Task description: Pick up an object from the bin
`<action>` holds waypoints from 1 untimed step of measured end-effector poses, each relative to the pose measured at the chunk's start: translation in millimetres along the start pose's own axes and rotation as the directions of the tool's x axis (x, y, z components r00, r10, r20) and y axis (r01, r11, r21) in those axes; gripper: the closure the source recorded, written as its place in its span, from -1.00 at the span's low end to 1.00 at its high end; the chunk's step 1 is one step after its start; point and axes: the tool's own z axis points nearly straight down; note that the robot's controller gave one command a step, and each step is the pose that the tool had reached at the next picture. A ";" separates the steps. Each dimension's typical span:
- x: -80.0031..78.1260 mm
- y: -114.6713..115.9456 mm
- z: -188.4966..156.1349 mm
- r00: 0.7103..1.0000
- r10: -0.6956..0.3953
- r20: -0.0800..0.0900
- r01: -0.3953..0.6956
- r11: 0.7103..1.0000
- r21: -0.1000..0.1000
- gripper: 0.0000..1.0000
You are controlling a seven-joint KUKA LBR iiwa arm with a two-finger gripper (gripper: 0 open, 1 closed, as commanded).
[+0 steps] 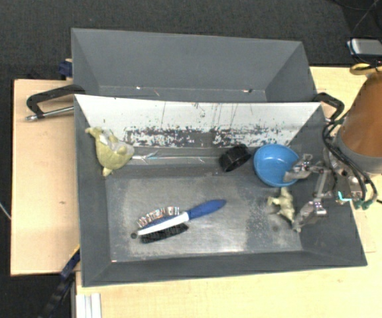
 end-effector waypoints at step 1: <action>-31.5 -19.1 131.9 0.943 -0.334 0.009 0.334 0.943 0.003 -1.00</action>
Offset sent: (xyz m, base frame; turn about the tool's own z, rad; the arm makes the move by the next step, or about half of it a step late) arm 0.0289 -0.0196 -0.1327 -0.3419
